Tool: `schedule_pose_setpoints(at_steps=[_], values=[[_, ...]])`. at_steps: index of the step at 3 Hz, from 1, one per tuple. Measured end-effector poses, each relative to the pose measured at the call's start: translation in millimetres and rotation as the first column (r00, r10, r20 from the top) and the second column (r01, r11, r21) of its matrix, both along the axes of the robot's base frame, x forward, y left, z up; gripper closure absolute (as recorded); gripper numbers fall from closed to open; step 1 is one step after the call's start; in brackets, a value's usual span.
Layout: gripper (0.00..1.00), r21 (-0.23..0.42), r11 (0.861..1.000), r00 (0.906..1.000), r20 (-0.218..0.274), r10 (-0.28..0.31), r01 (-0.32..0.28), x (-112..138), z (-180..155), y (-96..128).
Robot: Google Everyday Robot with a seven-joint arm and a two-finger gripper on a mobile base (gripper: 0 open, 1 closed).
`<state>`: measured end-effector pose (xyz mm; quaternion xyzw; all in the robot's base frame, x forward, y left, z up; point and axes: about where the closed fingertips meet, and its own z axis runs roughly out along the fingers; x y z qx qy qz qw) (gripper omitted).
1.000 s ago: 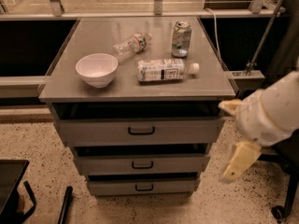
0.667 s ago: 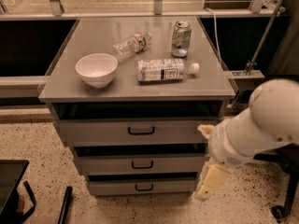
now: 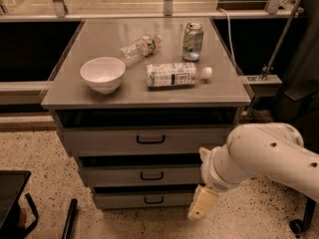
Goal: Open top drawer
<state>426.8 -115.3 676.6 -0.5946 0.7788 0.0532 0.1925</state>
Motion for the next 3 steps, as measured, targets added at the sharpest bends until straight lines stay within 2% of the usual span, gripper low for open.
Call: schedule_pose_setpoints(at_steps=[1,2,3], values=[[0.0,0.004,1.0,0.9998,-0.003,0.018,-0.018,4.7,-12.6,-4.2],[0.0,0.016,0.997,0.9948,0.066,0.078,-0.079,43.5,-16.7,5.7],[0.0,0.029,0.99,0.9734,0.186,0.133,-0.141,101.3,-6.6,25.4]])
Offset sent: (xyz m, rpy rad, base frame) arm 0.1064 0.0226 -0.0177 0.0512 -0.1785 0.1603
